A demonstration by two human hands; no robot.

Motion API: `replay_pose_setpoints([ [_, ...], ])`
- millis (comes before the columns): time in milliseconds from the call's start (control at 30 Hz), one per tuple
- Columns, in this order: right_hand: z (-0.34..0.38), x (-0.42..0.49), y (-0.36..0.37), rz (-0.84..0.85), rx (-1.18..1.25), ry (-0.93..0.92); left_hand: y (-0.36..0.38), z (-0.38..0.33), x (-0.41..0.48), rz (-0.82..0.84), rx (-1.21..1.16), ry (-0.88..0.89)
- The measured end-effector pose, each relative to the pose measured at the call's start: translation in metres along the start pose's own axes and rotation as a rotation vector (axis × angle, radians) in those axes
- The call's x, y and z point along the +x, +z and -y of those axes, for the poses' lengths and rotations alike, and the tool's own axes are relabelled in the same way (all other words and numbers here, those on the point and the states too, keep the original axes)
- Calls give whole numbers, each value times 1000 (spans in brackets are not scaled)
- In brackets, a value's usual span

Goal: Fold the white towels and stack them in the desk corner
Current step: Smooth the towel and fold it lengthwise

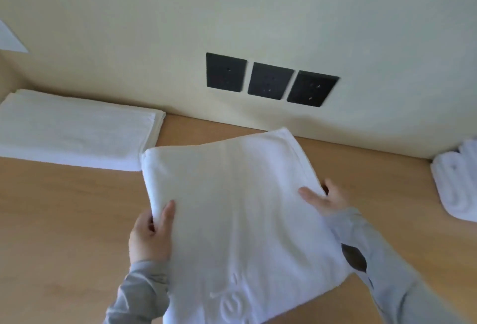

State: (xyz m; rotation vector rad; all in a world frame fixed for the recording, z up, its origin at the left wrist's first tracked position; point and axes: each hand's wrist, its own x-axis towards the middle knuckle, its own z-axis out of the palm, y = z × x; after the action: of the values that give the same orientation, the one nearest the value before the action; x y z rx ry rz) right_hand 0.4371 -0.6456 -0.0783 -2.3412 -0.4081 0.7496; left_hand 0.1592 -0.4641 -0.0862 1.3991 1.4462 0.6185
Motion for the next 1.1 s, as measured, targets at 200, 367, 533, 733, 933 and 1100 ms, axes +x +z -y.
replay_pose_setpoints([
  [200, -76, -46, -15, -265, 225, 204, 64, -25, 43, 342, 173, 66],
  [367, -123, -50, -11, -344, 170, 314, 114, -9, 61, 473, 375, 48],
  [533, -127, -54, -8, -506, -214, 174, 116, 9, 42, 192, 716, 210],
  [733, -83, -71, 58, -240, -713, -527, 116, 26, -37, 519, 1051, 928],
  [933, -101, -65, 73, -139, -756, -475, 104, 53, -33, 531, 1125, 891],
  [1100, -98, -63, 71, -75, -740, -443, 107, 47, -33, 572, 1126, 873],
])
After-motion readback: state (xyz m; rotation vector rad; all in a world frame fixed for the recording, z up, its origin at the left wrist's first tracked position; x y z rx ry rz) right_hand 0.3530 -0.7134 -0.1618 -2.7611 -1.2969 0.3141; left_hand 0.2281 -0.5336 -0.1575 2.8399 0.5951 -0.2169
